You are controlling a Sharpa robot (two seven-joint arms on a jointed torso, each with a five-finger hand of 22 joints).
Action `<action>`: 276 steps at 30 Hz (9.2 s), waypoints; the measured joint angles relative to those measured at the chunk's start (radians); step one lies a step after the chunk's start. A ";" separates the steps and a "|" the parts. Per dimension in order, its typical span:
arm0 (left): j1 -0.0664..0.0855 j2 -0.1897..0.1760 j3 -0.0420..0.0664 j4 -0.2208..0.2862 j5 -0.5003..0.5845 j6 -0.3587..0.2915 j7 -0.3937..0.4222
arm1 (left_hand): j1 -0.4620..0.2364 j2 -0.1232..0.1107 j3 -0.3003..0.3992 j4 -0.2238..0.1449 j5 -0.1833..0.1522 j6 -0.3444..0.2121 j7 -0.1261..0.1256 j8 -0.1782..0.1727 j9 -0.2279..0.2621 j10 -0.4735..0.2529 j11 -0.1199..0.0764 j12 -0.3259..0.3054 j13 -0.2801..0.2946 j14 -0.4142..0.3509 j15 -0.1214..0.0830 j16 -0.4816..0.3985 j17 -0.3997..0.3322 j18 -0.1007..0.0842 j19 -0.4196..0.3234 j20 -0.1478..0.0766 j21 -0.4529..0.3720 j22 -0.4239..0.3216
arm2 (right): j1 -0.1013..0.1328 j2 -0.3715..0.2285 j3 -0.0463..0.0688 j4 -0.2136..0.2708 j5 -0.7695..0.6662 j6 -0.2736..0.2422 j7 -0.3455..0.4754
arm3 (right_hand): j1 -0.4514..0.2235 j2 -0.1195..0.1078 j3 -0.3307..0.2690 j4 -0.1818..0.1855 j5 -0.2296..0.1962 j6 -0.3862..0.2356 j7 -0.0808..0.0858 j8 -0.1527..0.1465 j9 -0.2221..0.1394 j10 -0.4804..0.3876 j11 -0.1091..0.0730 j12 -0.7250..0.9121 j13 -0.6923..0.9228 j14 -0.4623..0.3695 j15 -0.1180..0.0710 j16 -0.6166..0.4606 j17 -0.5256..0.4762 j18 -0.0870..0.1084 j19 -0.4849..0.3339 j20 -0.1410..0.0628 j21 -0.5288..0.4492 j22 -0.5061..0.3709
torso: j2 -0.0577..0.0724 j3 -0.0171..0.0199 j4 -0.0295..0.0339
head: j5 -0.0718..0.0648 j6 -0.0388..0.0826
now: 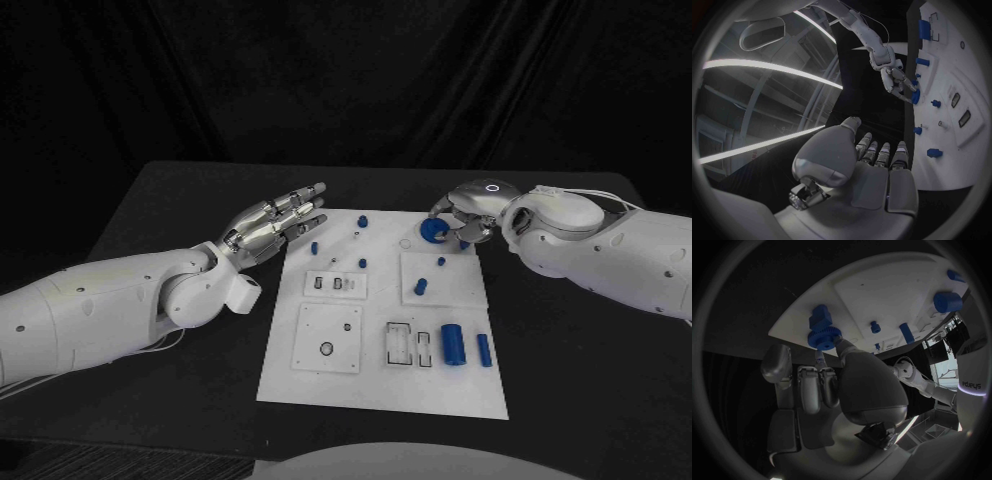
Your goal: Assemble the parts on the task board
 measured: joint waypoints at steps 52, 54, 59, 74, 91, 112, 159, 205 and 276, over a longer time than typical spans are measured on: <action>-0.003 0.006 0.000 -0.004 0.000 0.017 -0.010 | 0.000 0.000 0.008 -0.003 0.000 0.000 0.000 0.000 0.001 0.000 0.000 0.000 0.000 0.004 0.004 0.000 0.000 0.000 -0.003 0.003 0.000 0.000 | 0.004 0.007 0.006 -0.010 0.003 0.030 -0.015 | 0.062 -0.001 -0.009 -0.030 0.034 0.115 0.013 0.055 0.011 0.004 -0.003 0.000 0.000 0.001 -0.006 -0.018 0.000 0.000 -0.007 -0.007 -0.049 0.000 | 0.000 -0.0002 0.0007 | 0.000 -0.010; -0.003 0.006 0.000 -0.004 0.000 0.018 -0.010 | 0.000 0.000 0.008 -0.003 0.000 0.000 0.000 0.000 0.000 0.000 0.000 0.000 0.000 0.004 0.004 0.000 0.000 0.000 -0.004 0.004 0.000 0.000 | 0.005 0.008 0.006 -0.010 0.003 0.033 -0.016 | 0.065 -0.004 -0.006 -0.033 0.038 0.117 0.015 0.056 0.012 0.003 -0.003 0.000 0.000 0.001 -0.006 -0.018 0.000 0.000 -0.004 -0.004 -0.049 0.000 | 0.000 -0.0002 0.0004 | 0.000 -0.011; -0.004 0.007 0.000 -0.004 0.000 0.020 -0.011 | 0.000 0.000 0.011 -0.005 0.000 0.000 0.000 0.000 0.000 0.000 0.000 0.000 0.000 0.004 0.004 0.000 0.000 0.000 -0.004 0.004 0.000 0.001 | 0.006 0.013 0.007 -0.011 0.004 0.039 -0.017 | 0.076 -0.007 0.002 -0.041 0.080 0.140 0.027 0.063 0.016 0.000 0.001 0.000 0.000 -0.003 -0.002 -0.018 0.000 0.000 -0.004 -0.003 -0.049 0.000 | -0.001 -0.0005 0.0005 | 0.000 -0.011; -0.004 0.008 0.000 -0.004 0.000 0.023 -0.012 | 0.000 0.000 0.028 -0.005 0.004 0.000 0.000 0.000 0.000 0.000 0.000 0.000 0.000 0.004 0.003 0.000 0.001 0.000 0.000 0.007 0.000 0.001 | 0.007 0.015 0.007 -0.009 0.006 0.039 -0.012 | 0.074 -0.015 0.034 -0.045 0.240 0.171 0.056 0.072 0.015 0.003 0.004 0.000 0.000 -0.002 -0.001 -0.018 0.000 0.000 0.000 0.000 -0.049 0.000 | -0.001 -0.0009 0.0011 | 0.004 -0.010; -0.004 0.008 0.000 -0.004 0.000 0.023 -0.012 | 0.000 0.000 0.041 -0.008 0.004 0.004 0.004 0.000 0.000 0.000 0.000 0.000 0.000 0.004 0.003 0.000 0.000 0.000 0.000 0.007 0.000 0.001 | 0.052 -0.014 0.000 0.058 0.002 0.029 -0.012 | 0.048 -0.013 0.034 -0.031 0.240 0.179 0.056 0.075 0.016 0.000 0.008 0.000 0.000 0.000 0.001 -0.018 0.000 0.000 0.011 0.004 -0.042 0.000 | -0.001 -0.0012 0.0018 | 0.007 -0.002; -0.005 0.011 0.000 -0.006 0.000 0.023 -0.014 | 0.000 0.000 0.048 -0.010 0.004 0.004 0.004 0.000 0.001 0.000 0.000 0.000 0.000 0.004 0.003 0.000 0.000 0.000 0.000 0.007 0.000 0.002 | 0.066 0.053 -0.001 0.090 0.000 0.010 -0.010 | 0.043 -0.018 0.034 -0.025 0.240 0.179 0.055 0.073 0.018 0.003 0.011 0.000 0.001 0.000 0.001 -0.018 0.000 0.000 0.011 0.004 -0.037 0.000 | 0.001 0.0000 -0.0007 | 0.006 -0.008; -0.005 0.013 0.000 -0.007 0.000 0.009 0.013 | -0.012 -0.012 0.103 -0.023 0.039 0.034 0.016 0.013 0.004 0.005 0.012 0.027 0.006 0.002 0.012 0.000 0.000 0.000 0.009 0.016 0.000 0.004 | 0.020 0.312 -0.001 -0.109 -0.001 0.052 0.045 | 0.038 -0.024 0.059 -0.018 0.217 0.127 0.042 -0.003 0.039 0.000 0.022 0.000 0.000 -0.001 0.014 -0.018 0.000 0.000 0.003 0.011 -0.061 0.000 | 0.000 -0.0001 0.0093 | -0.018 -0.013; -0.005 -0.018 0.000 0.015 0.000 -0.022 0.025 | -0.025 -0.025 0.135 -0.055 0.045 0.076 0.036 0.029 0.009 0.022 0.036 0.072 0.014 0.006 0.016 0.000 0.002 0.000 0.016 0.023 0.008 0.009 | 0.117 -0.311 -0.001 0.329 0.023 -0.056 0.029 | -0.008 0.008 0.053 0.019 0.076 0.074 0.008 0.023 -0.065 -0.002 0.005 -0.004 0.001 -0.002 0.005 -0.046 0.000 0.000 0.002 -0.002 -0.094 0.000 | -0.005 -0.0021 -0.0034 | -0.001 0.003; -0.013 -0.017 0.000 0.007 0.000 -0.060 0.028 | -0.040 -0.040 0.152 -0.061 0.049 0.095 0.037 0.035 0.009 0.036 0.050 0.100 0.017 0.016 0.005 0.004 0.004 0.000 0.020 0.020 0.008 0.008 | -0.067 -0.177 -0.002 0.093 0.168 -0.141 0.075 | 0.014 -0.021 0.015 0.057 -0.004 0.072 0.020 0.014 -0.068 -0.002 0.006 -0.045 0.000 -0.002 0.005 -0.080 0.000 0.000 -0.004 -0.007 -0.138 0.000 | -0.009 -0.0016 -0.0055 | -0.014 -0.007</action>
